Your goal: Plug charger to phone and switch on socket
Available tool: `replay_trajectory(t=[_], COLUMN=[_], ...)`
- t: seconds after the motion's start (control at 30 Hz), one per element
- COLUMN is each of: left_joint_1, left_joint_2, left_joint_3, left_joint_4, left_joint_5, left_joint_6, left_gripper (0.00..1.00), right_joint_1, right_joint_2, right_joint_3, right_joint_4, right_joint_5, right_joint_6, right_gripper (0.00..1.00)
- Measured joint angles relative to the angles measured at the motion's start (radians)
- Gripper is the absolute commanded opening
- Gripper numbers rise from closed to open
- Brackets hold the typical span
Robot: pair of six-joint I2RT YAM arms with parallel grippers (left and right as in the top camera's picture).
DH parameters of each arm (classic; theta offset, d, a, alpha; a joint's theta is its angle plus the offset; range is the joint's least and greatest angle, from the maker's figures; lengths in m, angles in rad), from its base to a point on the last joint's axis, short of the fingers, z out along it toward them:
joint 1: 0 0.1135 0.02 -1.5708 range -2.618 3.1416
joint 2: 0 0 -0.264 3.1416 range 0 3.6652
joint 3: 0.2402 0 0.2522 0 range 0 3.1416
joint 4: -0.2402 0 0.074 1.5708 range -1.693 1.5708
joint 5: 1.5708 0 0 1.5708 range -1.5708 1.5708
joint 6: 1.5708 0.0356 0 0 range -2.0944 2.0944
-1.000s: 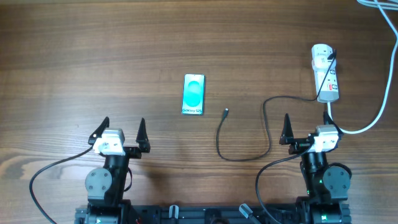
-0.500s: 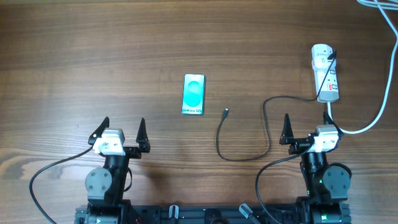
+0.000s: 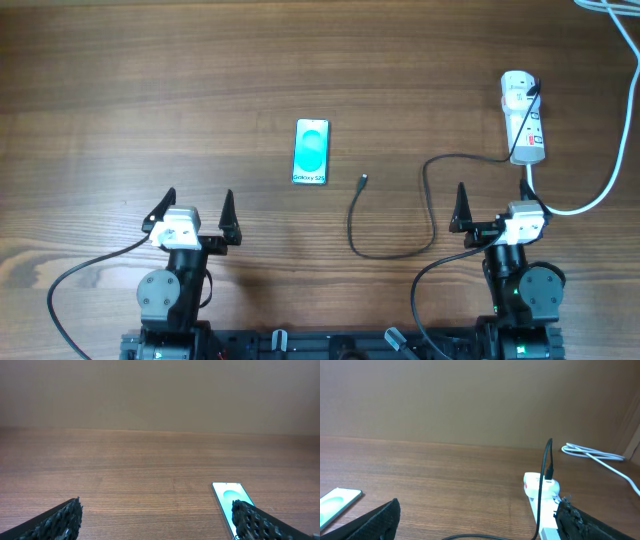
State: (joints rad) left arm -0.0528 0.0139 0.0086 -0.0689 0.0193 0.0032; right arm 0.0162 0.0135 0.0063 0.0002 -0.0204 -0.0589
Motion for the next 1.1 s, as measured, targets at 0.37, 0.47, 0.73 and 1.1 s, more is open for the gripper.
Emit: replay_trajectory(t=[0.37, 0.47, 0.73, 1.1], left_joint_1=[0.0, 0.0, 0.0, 0.0], left_joint_2=[0.0, 0.0, 0.001, 0.086], left_joint_3=[0.0, 0.0, -0.003, 0.256], left_joint_4=[0.008, 0.021, 0.35, 0.334], left_joint_5=[0.061, 0.192, 0.339, 0.338], left_joint_6=[-0.057, -0.24, -0.57, -0.553], left_gripper=[1.0, 1.0, 1.0, 1.0], right_joint_1=[0.0, 0.0, 0.0, 0.0], right_joint_2=[0.0, 0.0, 0.0, 0.0], right_joint_3=[0.0, 0.0, 0.0, 0.0], right_joint_4=[0.0, 0.0, 0.001, 0.001], right_joint_5=[0.0, 0.0, 0.0, 0.0], right_joint_6=[0.0, 0.0, 0.0, 0.0], right_gripper=[1.0, 1.0, 1.0, 1.0])
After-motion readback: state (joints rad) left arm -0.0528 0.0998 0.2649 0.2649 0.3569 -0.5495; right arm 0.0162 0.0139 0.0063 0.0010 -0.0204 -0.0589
